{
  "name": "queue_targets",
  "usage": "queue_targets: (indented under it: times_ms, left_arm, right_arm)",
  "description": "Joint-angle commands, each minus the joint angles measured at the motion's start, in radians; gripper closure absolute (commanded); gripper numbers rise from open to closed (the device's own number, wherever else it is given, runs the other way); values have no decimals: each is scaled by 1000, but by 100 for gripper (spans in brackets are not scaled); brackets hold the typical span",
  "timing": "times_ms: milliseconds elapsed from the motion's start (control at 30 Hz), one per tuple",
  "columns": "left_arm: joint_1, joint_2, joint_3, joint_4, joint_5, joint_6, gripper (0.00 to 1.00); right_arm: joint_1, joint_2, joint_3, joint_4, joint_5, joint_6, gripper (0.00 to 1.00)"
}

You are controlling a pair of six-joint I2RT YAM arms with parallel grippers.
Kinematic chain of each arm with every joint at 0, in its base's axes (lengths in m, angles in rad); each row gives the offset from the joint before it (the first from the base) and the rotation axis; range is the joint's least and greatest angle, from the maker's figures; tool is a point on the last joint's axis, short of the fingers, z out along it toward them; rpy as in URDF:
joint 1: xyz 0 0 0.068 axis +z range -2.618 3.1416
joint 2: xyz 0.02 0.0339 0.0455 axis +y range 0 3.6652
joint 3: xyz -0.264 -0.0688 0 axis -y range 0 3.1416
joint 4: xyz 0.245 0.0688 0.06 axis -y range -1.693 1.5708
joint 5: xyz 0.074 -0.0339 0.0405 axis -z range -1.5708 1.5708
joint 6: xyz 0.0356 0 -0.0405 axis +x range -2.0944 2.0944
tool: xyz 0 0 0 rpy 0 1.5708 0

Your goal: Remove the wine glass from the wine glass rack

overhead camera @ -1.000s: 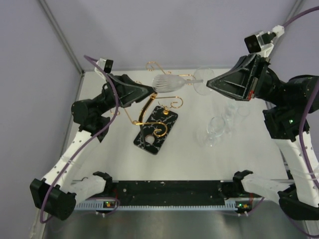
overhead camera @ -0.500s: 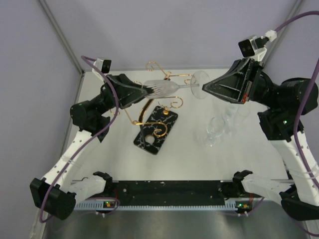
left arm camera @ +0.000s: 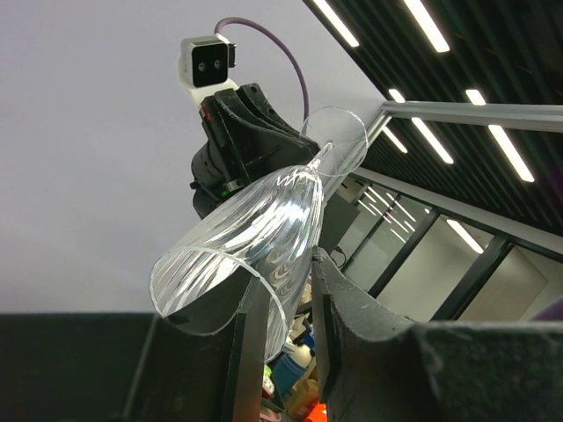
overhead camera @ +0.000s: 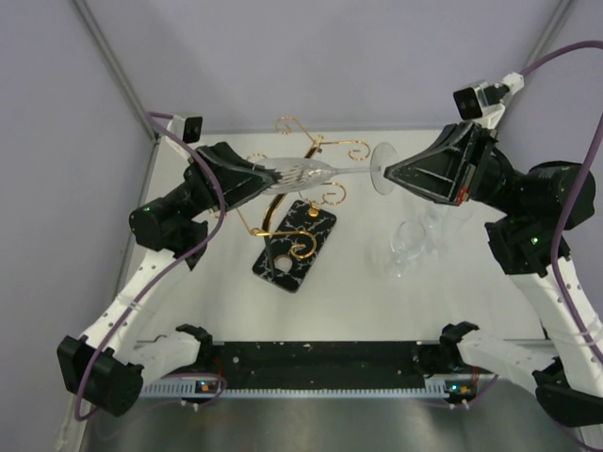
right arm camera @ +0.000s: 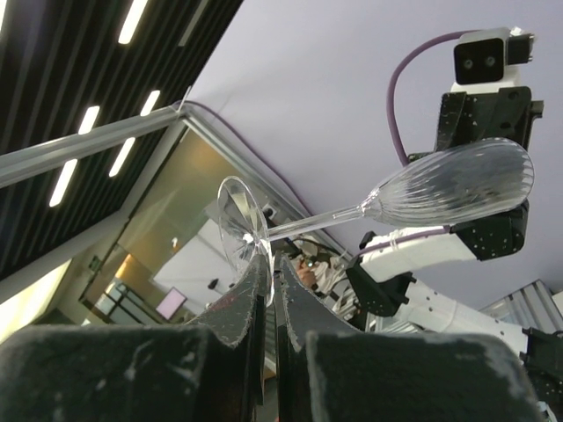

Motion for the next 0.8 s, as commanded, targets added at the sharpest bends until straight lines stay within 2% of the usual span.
queue_targets:
  times_ms: [0,67,167,267,400,567,767]
  left_arm:
    - [-8,-31,-13,67,-9,-3,94]
    - [-8,-34,-15,67,-14,-2,100]
    - [-7,-37,-13,67,-17,3,100]
    - [-8,-51,-10,59,-29,18,100]
    - [-8,-77,-10,19,-49,70,100]
    - [-8,-95,-12,4,-65,92,100]
    - [-8,-100,-9,-28,-68,120,100]
  right_arm:
    - [11,-16,-56,-29,25,-67,100]
    - [10,-27,-84,-34,28,-76,100]
    - [-4,-44,-133,-54,28,-90,99]
    - [-34,-67,-196,-37,14,-78,83]
    - [-87,-102,-306,31,-12,-26,71]
    - [-136,-116,-430,138,-49,41,63]
    - [-159,-117,-518,216,-76,78,59]
